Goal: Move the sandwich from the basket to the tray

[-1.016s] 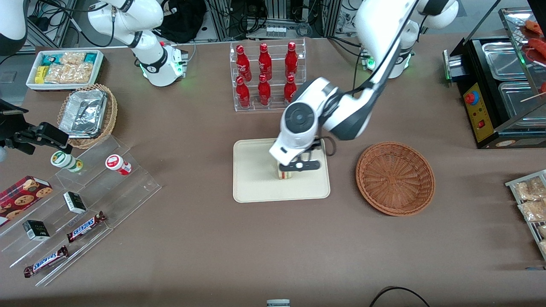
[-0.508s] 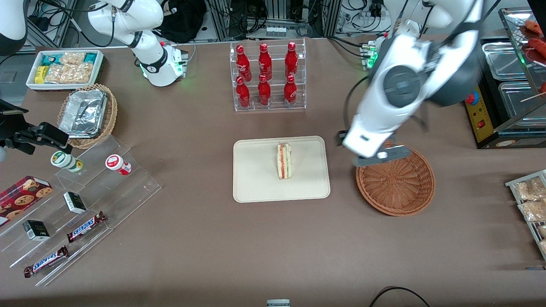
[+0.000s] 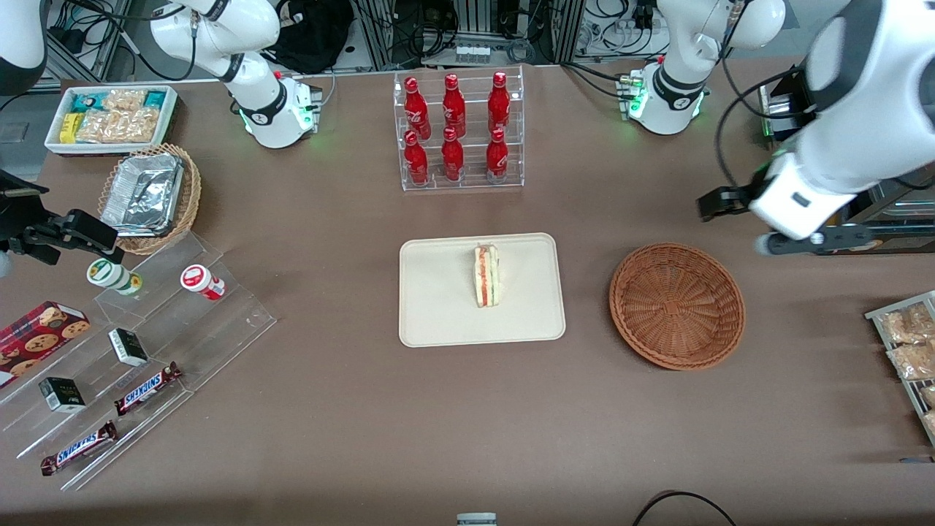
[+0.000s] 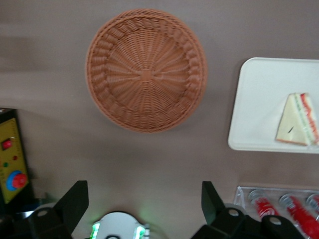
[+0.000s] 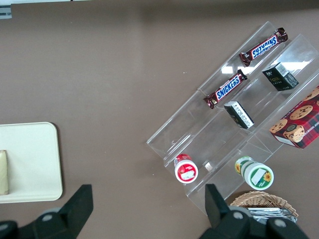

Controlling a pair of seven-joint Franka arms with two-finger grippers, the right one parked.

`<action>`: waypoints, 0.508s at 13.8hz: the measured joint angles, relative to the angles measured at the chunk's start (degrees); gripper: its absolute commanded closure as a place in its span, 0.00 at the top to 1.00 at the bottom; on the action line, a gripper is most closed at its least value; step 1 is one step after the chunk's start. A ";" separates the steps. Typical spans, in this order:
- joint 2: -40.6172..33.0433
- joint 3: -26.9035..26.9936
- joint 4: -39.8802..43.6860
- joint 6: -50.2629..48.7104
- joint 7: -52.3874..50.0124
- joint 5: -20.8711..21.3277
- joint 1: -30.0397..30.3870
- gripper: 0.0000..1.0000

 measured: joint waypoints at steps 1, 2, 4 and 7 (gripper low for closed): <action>-0.20 1.41 -0.03 -0.24 1.77 0.00 0.01 1.00; -0.36 2.47 -0.05 -0.32 2.99 0.00 0.01 1.00; -0.48 3.32 -0.07 -0.33 3.82 0.00 0.01 1.00; -0.45 3.15 -0.07 -0.33 3.82 0.00 0.57 1.00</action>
